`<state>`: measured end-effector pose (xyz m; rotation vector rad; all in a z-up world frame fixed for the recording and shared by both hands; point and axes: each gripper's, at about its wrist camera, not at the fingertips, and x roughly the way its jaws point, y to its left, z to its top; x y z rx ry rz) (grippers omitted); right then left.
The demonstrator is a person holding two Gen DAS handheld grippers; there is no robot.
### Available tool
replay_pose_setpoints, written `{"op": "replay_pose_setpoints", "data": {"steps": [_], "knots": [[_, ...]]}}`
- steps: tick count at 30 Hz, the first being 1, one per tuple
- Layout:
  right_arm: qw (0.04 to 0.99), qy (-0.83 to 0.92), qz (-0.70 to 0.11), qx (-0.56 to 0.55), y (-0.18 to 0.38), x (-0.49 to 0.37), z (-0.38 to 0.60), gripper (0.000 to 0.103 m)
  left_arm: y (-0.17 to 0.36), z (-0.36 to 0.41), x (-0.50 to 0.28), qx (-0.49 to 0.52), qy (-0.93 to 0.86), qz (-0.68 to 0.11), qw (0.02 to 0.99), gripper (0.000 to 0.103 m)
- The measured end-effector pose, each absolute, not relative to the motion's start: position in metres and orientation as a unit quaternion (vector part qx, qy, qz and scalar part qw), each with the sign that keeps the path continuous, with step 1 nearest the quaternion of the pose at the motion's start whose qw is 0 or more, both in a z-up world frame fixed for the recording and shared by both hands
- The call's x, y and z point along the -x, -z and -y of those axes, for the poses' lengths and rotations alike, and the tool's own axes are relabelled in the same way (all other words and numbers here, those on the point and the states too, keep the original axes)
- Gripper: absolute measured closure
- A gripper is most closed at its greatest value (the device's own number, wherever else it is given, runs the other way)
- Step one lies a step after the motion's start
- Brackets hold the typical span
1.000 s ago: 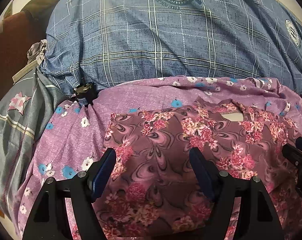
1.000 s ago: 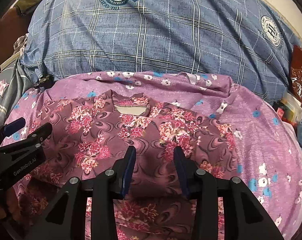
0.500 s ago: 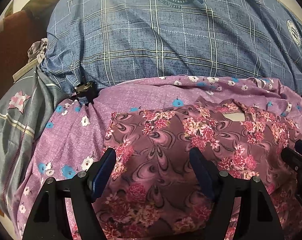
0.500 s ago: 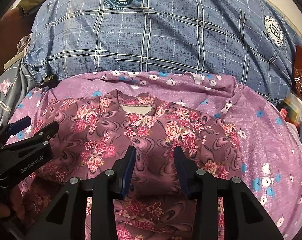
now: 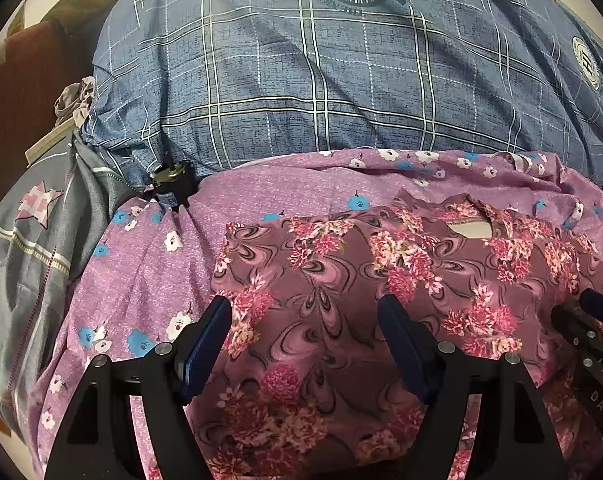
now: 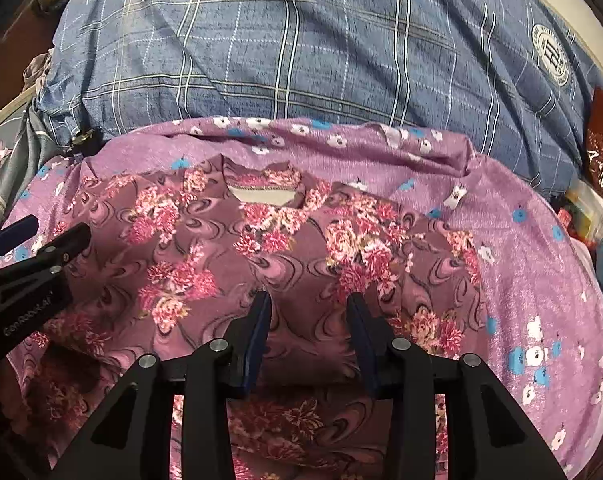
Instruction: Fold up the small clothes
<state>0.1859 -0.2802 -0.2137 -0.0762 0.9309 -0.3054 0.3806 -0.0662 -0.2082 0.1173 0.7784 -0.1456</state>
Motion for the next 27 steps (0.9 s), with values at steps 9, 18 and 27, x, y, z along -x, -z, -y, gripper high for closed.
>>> {"op": "replay_pose_setpoints", "data": {"steps": [9, 18, 27], "knots": [[0.884, 0.145, -0.444, 0.033, 0.212, -0.184, 0.283, 0.062, 0.208, 0.069, -0.379, -0.061, 0.073, -0.379, 0.92, 0.028], [0.889, 0.135, -0.435, 0.045, 0.21, -0.183, 0.274, 0.062, 0.207, 0.064, -0.381, -0.059, 0.068, -0.378, 0.921, 0.028], [0.891, 0.127, -0.432, 0.052, 0.208, -0.184, 0.266, 0.062, 0.207, 0.064, -0.381, -0.064, 0.07, -0.38, 0.92, 0.028]]}}
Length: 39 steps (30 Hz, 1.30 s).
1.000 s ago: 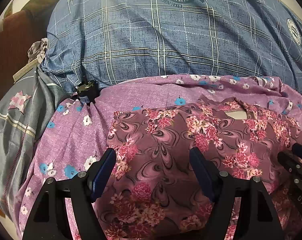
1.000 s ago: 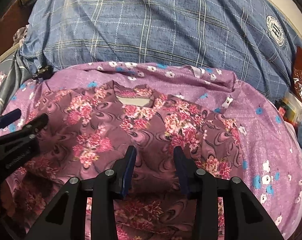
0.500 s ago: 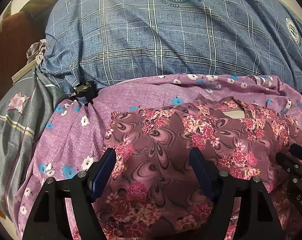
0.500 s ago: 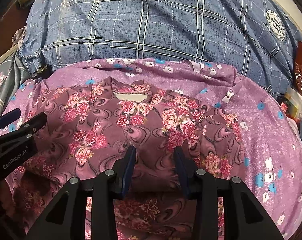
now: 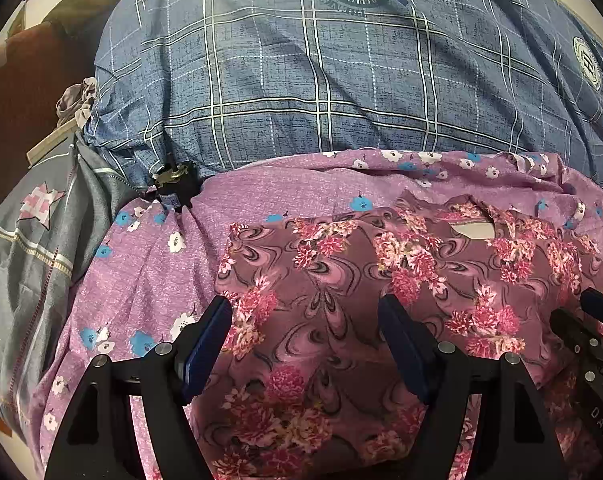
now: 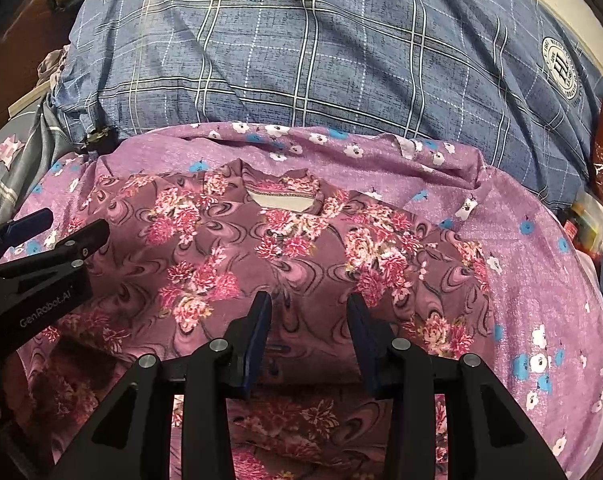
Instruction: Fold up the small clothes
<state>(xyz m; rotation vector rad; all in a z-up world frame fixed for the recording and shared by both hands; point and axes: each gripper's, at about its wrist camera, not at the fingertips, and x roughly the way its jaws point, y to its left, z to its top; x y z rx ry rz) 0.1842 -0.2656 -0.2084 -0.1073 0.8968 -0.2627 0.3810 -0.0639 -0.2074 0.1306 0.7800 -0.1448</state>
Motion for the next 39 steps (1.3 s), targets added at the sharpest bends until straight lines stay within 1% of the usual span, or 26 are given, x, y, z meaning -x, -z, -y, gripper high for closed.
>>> {"op": "replay_pose_setpoints", "data": {"steps": [14, 17, 18, 24, 26, 29, 34, 39], "knots": [[0.891, 0.122, -0.434, 0.063, 0.211, -0.184, 0.262, 0.062, 0.205, 0.055, -0.382, -0.063, 0.076, -0.378, 0.92, 0.028], [0.889, 0.128, -0.439, 0.034, 0.21, -0.184, 0.282, 0.062, 0.203, 0.042, -0.385, -0.057, 0.065, -0.376, 0.922, 0.028], [0.888, 0.136, -0.439, 0.013, 0.21, -0.183, 0.295, 0.064, 0.204, 0.036, -0.387, -0.053, 0.055, -0.38, 0.922, 0.028], [0.873, 0.169, -0.451, -0.072, 0.218, -0.182, 0.347, 0.065, 0.236, 0.011, -0.41, -0.044, 0.009, -0.443, 0.895, 0.028], [0.861, 0.168, -0.473, -0.076, 0.23, -0.187, 0.354, 0.067, 0.241, 0.013, -0.413, -0.052, 0.012, -0.446, 0.893, 0.028], [0.865, 0.16, -0.472, -0.058, 0.226, -0.186, 0.349, 0.065, 0.237, 0.015, -0.414, -0.06, 0.017, -0.442, 0.895, 0.028], [0.878, 0.131, -0.453, -0.08, 0.21, -0.167, 0.355, 0.064, 0.224, -0.003, -0.408, -0.038, 0.025, -0.442, 0.896, 0.028], [0.887, 0.128, -0.434, -0.098, 0.197, -0.133, 0.366, 0.063, 0.213, -0.036, -0.379, -0.026, 0.018, -0.43, 0.902, 0.028]]}}
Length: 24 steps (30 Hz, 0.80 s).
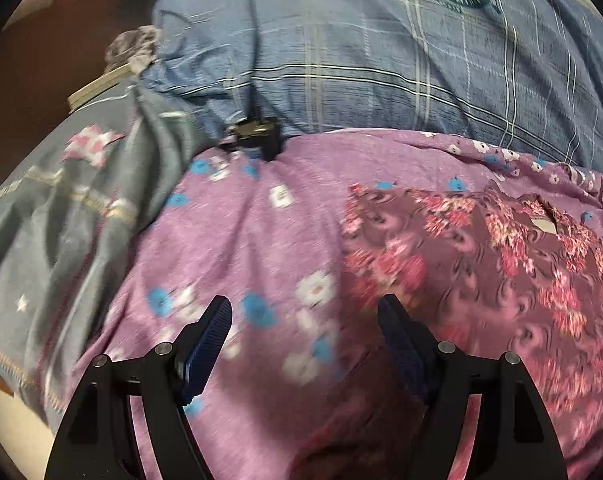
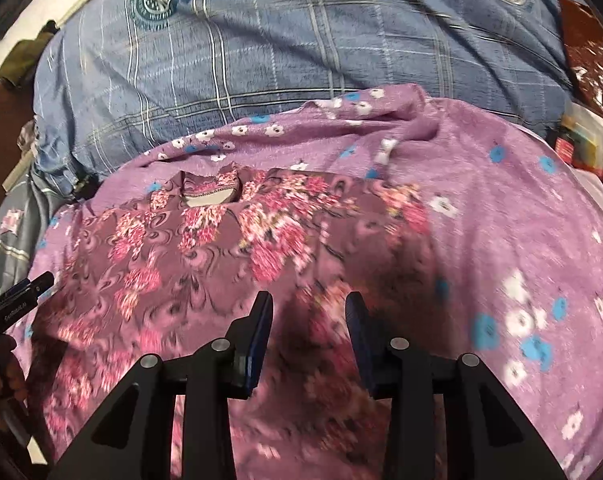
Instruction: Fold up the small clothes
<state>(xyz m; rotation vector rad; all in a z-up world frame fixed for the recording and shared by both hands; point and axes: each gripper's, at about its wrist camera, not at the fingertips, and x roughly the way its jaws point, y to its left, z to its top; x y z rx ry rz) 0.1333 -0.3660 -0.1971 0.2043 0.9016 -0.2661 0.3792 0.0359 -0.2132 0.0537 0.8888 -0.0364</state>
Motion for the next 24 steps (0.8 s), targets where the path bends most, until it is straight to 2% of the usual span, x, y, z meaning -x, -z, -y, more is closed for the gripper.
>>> {"op": "replay_pose_setpoints", "data": {"steps": [5, 7, 11, 17, 20, 24], "knots": [[0.899, 0.132, -0.396, -0.135, 0.179, -0.074, 0.373, 0.052, 0.205, -0.073, -0.329, 0.002, 0.004, -0.427, 0.904, 0.028], [0.903, 0.122, -0.382, -0.154, 0.175, -0.041, 0.373, 0.045, 0.204, -0.086, -0.296, 0.008, 0.002, -0.421, 0.907, 0.028], [0.904, 0.106, -0.382, -0.163, 0.175, 0.016, 0.364, 0.042, 0.205, -0.111, -0.224, 0.033, 0.013, -0.413, 0.91, 0.028], [0.879, 0.073, -0.447, -0.151, 0.193, 0.075, 0.336, 0.036, 0.221, -0.137, -0.127, 0.043, 0.019, -0.429, 0.902, 0.028], [0.86, 0.065, -0.483, -0.15, 0.211, 0.094, 0.324, 0.034, 0.238, -0.142, -0.103, 0.058, 0.027, -0.468, 0.881, 0.028], [0.82, 0.07, -0.53, -0.206, 0.249, 0.11, 0.322, 0.033, 0.255, -0.138, -0.088, 0.058, 0.051, -0.506, 0.859, 0.028]]}}
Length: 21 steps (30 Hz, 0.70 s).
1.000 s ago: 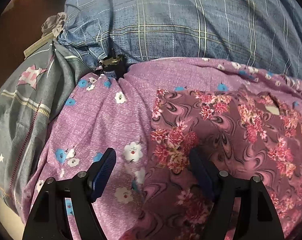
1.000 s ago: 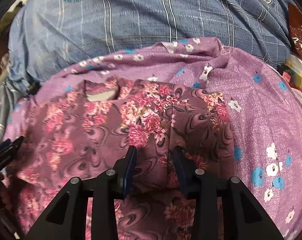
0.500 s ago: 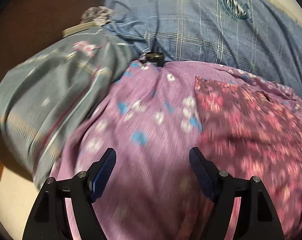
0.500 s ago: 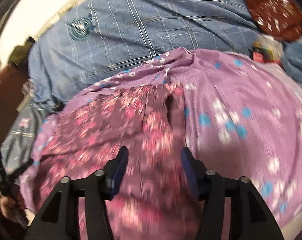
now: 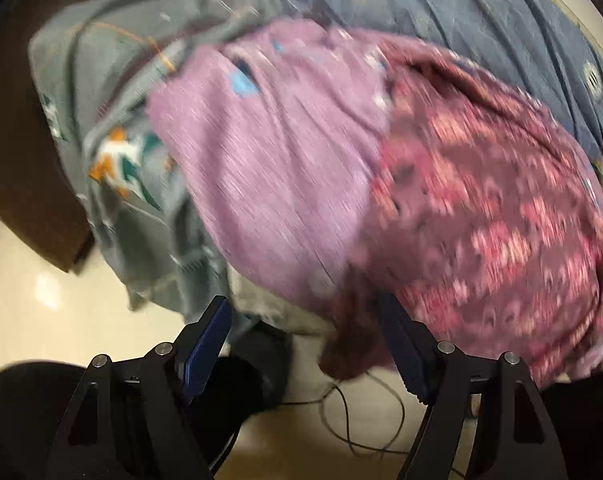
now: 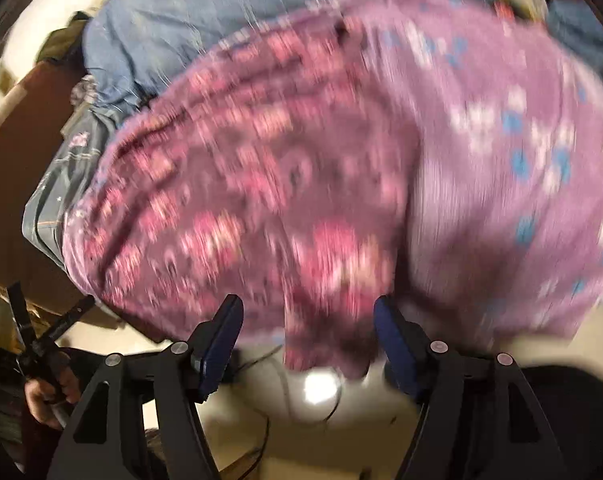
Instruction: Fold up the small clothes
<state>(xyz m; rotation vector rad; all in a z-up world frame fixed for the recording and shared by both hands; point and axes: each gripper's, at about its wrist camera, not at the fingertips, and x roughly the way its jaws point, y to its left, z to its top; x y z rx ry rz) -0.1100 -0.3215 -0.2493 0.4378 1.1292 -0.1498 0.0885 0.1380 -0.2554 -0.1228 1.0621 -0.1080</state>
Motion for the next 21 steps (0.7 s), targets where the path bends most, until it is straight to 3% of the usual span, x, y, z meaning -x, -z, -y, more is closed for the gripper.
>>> {"op": "replay_pose_setpoints", "data": {"steps": [9, 12, 14, 16, 17, 18, 20, 21], "knots": [[0.78, 0.16, -0.568, -0.207, 0.312, 0.118, 0.325, 0.033, 0.284, -0.124, -0.111, 0.029, 0.055, -0.524, 0.849, 0.028], [0.781, 0.159, -0.564, -0.213, 0.318, 0.112, 0.323, 0.033, 0.29, -0.12, -0.118, 0.038, 0.065, -0.524, 0.849, 0.033], [0.789, 0.154, -0.559, -0.203, 0.319, 0.106, 0.318, 0.033, 0.29, -0.118, -0.118, 0.044, 0.085, -0.522, 0.848, 0.049], [0.791, 0.156, -0.557, -0.197, 0.323, 0.101, 0.316, 0.032, 0.293, -0.115, -0.12, 0.053, 0.114, -0.526, 0.841, 0.081], [0.792, 0.151, -0.555, -0.205, 0.325, 0.1, 0.316, 0.033, 0.294, -0.111, -0.121, 0.056, 0.124, -0.527, 0.839, 0.087], [0.794, 0.141, -0.55, -0.217, 0.327, 0.102, 0.318, 0.036, 0.293, -0.11, -0.12, 0.056, 0.133, -0.525, 0.839, 0.092], [0.791, 0.122, -0.548, -0.244, 0.328, 0.107, 0.324, 0.063, 0.291, -0.111, -0.119, 0.059, 0.147, -0.519, 0.84, 0.097], [0.789, 0.12, -0.551, -0.243, 0.327, 0.11, 0.325, 0.089, 0.29, -0.114, -0.118, 0.072, 0.159, -0.517, 0.838, 0.098]]}}
